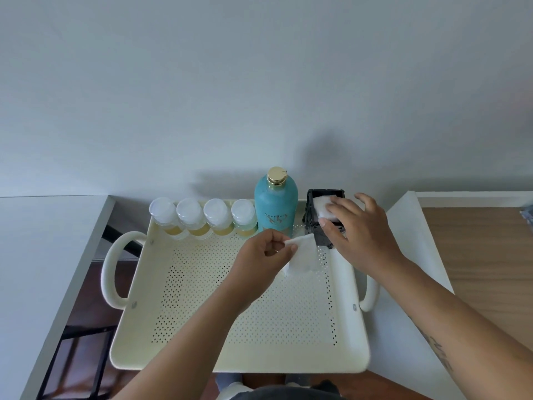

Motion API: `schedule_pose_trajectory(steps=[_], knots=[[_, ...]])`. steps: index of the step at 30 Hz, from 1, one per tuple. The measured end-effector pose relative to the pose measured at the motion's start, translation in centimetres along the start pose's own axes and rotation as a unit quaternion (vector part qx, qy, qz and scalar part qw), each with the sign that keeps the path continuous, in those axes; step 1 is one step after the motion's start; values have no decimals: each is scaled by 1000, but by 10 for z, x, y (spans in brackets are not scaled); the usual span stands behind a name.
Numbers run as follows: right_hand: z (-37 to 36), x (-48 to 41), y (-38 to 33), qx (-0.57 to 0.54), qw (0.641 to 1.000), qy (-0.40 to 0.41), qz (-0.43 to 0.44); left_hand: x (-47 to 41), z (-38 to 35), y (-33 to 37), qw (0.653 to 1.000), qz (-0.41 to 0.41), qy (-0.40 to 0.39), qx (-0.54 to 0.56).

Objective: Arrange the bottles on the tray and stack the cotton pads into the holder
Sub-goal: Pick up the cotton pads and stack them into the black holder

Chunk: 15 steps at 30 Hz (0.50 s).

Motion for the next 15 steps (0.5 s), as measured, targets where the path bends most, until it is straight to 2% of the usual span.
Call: schedule_pose_trajectory(steps=[4,7,10,12,15], knots=[[4,1,-3,-11,1000,-12,-6,-5,-4,5,1000,-3,-7,12],[13,3,-6,-46,998,32,-4,-9,-6,7,1000,1,-7,12],[21,10,-9,-164,983,71,-44,-12,-7,9,1000,0,-4,26],[21,17,-14,-285,954,37,-86,-13,-8,10,999,0,-2,43],[17,27,-20,-355,926,-23,-123,-15,-11,11,997,-5,-5,71]])
Point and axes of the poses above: each hand's wrist, its own x-axis away from the middle knuckle, its own z-axis out of the back of the hand, y = z × x, the point moved 2 cm from there along -x, towards the middle knuckle, and after that the axes turned 2 degrees about -z, right-handed, at the moved point
